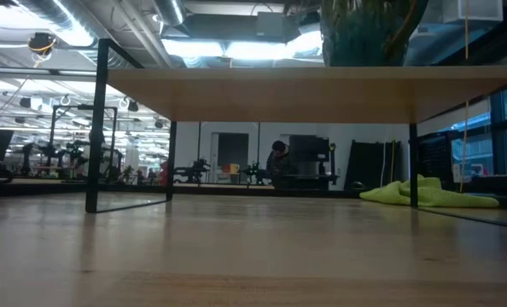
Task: Stack small to large cups/mugs on shelf
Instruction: Put the light blue mug on the shelf
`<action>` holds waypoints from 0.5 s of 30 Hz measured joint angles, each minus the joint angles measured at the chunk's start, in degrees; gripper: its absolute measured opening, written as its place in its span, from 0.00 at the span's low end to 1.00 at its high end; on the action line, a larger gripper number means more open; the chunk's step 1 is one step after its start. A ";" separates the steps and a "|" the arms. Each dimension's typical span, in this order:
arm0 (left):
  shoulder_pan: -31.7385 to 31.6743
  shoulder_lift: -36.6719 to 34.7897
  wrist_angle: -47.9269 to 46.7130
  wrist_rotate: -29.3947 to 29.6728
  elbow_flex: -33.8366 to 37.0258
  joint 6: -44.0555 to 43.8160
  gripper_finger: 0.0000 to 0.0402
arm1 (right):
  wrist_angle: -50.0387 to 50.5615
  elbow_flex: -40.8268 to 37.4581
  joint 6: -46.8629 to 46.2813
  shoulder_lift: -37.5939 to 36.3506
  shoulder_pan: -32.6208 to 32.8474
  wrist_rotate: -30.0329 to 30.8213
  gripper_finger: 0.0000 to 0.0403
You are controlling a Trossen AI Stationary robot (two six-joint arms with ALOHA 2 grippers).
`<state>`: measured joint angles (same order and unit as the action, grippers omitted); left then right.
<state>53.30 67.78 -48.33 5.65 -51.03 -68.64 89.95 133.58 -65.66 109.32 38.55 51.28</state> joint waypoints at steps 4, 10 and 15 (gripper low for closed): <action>0.49 1.16 1.87 0.02 1.48 -1.86 0.18 | 0.02 0.00 0.37 0.00 -0.17 0.09 0.51; 0.39 1.32 5.58 0.04 2.32 -2.48 0.17 | 0.04 0.00 0.38 0.00 -0.19 0.09 0.51; 0.58 1.32 6.13 0.06 3.27 -6.83 0.17 | 0.04 0.00 0.38 0.00 -0.18 0.11 0.51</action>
<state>53.88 69.10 -42.19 5.71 -47.76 -75.47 90.00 133.58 -65.28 109.32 38.37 51.40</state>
